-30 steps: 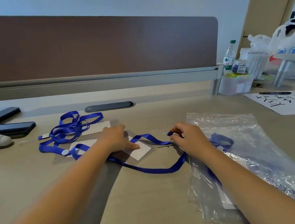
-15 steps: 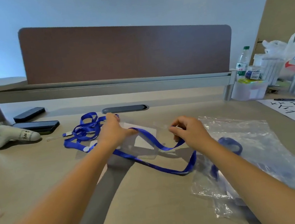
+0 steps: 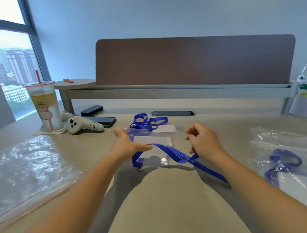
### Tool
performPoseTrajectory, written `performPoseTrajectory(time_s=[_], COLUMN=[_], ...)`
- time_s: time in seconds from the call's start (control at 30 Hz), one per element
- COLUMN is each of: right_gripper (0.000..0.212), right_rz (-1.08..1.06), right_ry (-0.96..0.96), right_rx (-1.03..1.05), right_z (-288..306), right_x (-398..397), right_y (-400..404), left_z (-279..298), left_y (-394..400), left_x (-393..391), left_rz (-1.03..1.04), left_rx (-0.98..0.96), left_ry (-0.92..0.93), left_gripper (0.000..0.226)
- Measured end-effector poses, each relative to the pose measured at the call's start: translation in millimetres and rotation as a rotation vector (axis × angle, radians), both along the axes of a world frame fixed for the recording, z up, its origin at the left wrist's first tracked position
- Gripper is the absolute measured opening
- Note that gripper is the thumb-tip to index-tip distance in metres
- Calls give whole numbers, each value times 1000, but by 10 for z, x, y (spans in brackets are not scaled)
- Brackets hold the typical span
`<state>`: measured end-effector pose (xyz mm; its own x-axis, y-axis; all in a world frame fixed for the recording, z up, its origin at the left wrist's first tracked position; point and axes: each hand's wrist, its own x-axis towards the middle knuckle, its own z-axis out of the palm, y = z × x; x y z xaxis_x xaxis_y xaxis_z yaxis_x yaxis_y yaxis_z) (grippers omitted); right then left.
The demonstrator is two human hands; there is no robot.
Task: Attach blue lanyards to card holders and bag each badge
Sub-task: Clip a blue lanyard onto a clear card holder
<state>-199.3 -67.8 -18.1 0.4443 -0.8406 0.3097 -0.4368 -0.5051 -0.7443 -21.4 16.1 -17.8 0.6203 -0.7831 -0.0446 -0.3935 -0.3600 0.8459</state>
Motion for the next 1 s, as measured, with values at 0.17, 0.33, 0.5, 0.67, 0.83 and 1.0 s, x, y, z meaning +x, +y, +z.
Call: performPoseTrajectory(time_s=[0.17, 0.33, 0.5, 0.67, 0.83, 1.0], right_gripper=[18, 23, 26, 12, 25, 28], right_rz=[-95, -13, 119, 295, 268, 395], right_ry=[50, -39, -185, -174, -133, -42], right_rx=[-31, 52, 229, 258, 159, 124], right_z=[-72, -143, -210, -238, -200, -92], right_x=[142, 404, 729, 879, 981, 1134], right_y=[3, 149, 412, 547, 557, 597], left_z=[-11, -42, -147, -212, -240, -153], left_y=[293, 489, 659, 740, 764, 792], left_x=[209, 356, 289, 337, 329, 454], left_rz=[24, 101, 126, 164, 171, 193], left_rx=[33, -63, -262, -387, -215, -12], left_ry=[38, 80, 57, 49, -168, -679], left_gripper=[86, 73, 69, 81, 94, 94])
